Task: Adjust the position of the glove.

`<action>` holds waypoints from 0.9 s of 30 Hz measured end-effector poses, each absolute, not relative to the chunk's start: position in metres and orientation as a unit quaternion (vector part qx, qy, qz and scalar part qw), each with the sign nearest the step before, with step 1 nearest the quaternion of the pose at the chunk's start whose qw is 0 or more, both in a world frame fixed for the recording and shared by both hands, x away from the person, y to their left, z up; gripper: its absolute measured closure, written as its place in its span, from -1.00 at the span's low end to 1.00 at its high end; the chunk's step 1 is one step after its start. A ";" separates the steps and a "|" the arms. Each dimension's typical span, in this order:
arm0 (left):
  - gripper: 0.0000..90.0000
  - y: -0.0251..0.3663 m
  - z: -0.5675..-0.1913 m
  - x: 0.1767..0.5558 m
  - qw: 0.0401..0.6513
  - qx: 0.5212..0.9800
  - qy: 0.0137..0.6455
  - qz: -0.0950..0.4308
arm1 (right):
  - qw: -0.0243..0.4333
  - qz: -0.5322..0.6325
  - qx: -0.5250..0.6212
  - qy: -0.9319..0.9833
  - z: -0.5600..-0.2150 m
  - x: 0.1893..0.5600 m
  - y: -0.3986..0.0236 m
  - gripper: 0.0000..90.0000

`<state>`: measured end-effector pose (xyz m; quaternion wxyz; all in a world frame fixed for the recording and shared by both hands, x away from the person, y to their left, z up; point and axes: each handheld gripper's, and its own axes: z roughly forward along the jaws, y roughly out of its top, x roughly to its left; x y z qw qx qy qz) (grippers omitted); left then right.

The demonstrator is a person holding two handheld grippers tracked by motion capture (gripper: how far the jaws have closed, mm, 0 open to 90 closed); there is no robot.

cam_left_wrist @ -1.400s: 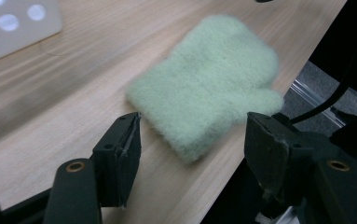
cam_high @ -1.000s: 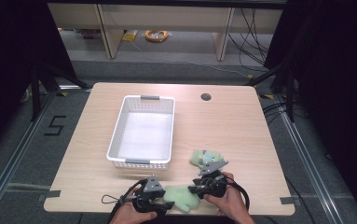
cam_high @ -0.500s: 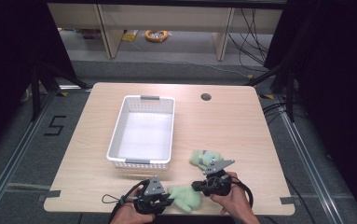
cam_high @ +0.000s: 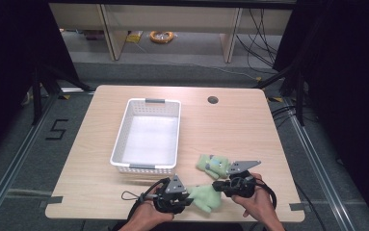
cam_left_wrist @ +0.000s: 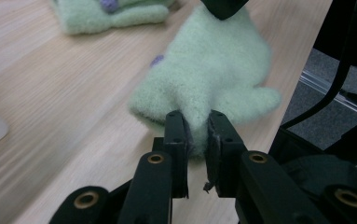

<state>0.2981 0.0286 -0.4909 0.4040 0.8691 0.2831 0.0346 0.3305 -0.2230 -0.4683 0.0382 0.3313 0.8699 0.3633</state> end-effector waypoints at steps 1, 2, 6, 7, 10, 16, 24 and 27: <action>0.76 0.029 -0.491 0.298 0.404 0.869 0.283 0.035 | 0.038 0.363 0.331 0.870 -0.468 0.330 -0.223 0.90; 0.76 0.025 -0.492 0.299 0.408 0.867 0.283 0.036 | 0.036 0.359 0.340 0.868 -0.467 0.330 -0.225 0.90; 0.75 0.017 -0.494 0.304 0.400 0.873 0.277 0.040 | 0.039 0.358 0.358 0.861 -0.472 0.331 -0.234 0.90; 0.75 0.016 -0.495 0.305 0.401 0.872 0.278 0.039 | 0.039 0.358 0.358 0.861 -0.472 0.331 -0.234 0.90; 0.75 0.013 -0.499 0.309 0.398 0.871 0.285 0.031 | 0.041 0.349 0.352 0.868 -0.476 0.335 -0.239 0.90; 0.71 0.011 -0.505 0.312 0.388 0.877 0.283 0.023 | 0.044 0.336 0.358 0.870 -0.483 0.338 -0.237 0.89; -0.03 0.012 -0.499 0.310 0.377 0.878 0.293 0.031 | 0.048 0.334 0.372 0.865 -0.485 0.340 -0.239 0.50; -0.19 0.013 -0.492 0.311 0.380 0.876 0.294 0.040 | 0.057 0.341 0.379 0.858 -0.481 0.340 -0.243 0.38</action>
